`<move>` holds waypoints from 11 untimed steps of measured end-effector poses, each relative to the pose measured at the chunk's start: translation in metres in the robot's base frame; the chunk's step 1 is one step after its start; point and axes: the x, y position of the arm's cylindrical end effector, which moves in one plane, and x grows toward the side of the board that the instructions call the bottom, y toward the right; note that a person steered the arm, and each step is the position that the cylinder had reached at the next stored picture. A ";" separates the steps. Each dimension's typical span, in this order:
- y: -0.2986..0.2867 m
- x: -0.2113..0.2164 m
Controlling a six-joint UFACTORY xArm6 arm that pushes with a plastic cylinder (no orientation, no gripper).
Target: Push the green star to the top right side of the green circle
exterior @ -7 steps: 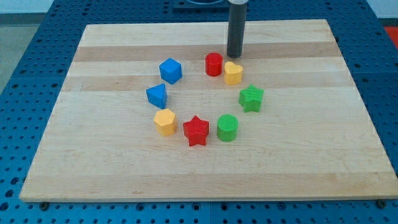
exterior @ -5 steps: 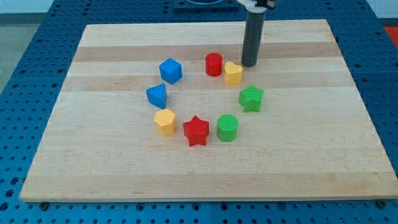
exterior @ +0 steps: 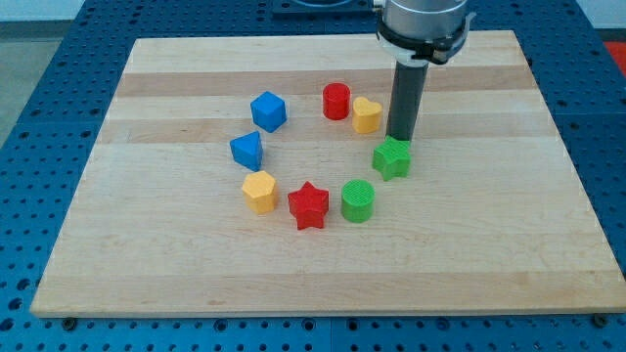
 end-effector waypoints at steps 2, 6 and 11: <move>0.000 0.016; 0.000 0.040; -0.008 0.044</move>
